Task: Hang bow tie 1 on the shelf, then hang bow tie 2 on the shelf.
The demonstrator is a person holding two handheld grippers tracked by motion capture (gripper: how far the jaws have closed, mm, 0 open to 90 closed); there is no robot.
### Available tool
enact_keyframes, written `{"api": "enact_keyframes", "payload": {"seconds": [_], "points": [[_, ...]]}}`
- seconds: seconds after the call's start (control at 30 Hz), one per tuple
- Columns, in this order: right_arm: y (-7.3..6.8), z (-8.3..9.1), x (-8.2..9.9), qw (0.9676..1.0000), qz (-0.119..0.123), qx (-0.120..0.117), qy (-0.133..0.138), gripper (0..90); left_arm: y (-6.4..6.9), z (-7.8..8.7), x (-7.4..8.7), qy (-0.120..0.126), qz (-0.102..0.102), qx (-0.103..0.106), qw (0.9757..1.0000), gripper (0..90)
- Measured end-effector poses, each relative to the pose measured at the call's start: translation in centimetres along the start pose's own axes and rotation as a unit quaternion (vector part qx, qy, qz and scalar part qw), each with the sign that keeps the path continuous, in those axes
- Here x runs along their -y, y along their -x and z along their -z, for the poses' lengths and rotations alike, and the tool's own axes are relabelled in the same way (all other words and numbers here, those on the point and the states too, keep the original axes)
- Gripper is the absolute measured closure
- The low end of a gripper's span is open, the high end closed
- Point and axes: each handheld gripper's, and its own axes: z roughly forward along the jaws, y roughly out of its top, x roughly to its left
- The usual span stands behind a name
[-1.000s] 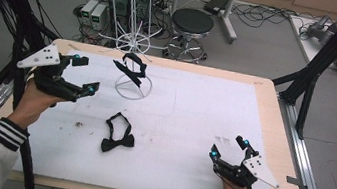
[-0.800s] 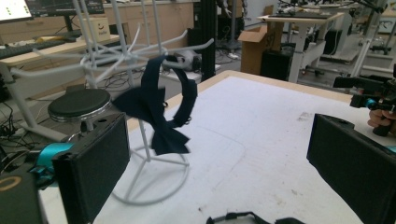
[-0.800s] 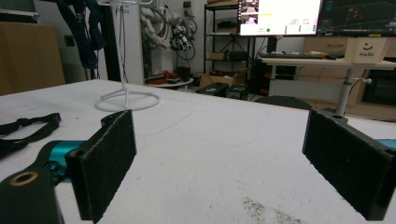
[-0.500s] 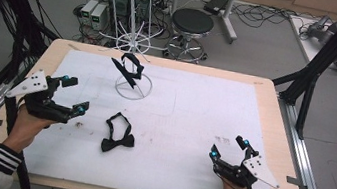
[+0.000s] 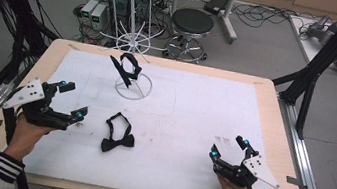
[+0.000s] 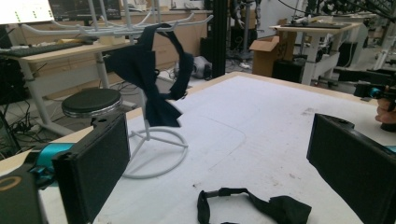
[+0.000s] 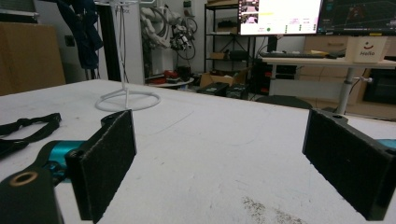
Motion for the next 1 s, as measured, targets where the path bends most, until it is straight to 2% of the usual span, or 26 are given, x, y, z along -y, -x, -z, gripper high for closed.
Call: {"api": "enact_keyframes", "payload": {"seconds": [0.3, 0.5, 0.63, 0.77, 1.0], "points": [[-0.1, 0.1, 0.1, 1.0000, 0.004, -0.001, 0.007, 9.1, -0.1, -0.1, -0.3, -0.007, -0.006, -0.001, 1.0000, 6.5], [-0.1, 0.2, 0.1, 1.0000, -0.001, -0.001, 0.005, 9.1, 0.1, -0.4, -0.5, -0.017, -0.011, 0.002, 0.9998, 6.5], [-0.1, 0.2, 0.1, 1.0000, -0.001, -0.001, 0.005, 9.1, 0.3, -0.6, -0.7, -0.031, -0.022, 0.010, 0.9992, 6.5], [0.0, 0.1, 0.0, 1.0000, 0.001, 0.000, 0.005, 9.1, 0.3, -0.9, -0.7, -0.048, -0.025, 0.021, 0.9983, 6.5], [0.0, 0.1, 0.0, 1.0000, 0.000, 0.000, 0.005, 9.1, 1.0, -1.9, -1.0, -0.077, -0.037, 0.036, 0.9957, 6.5]]}}
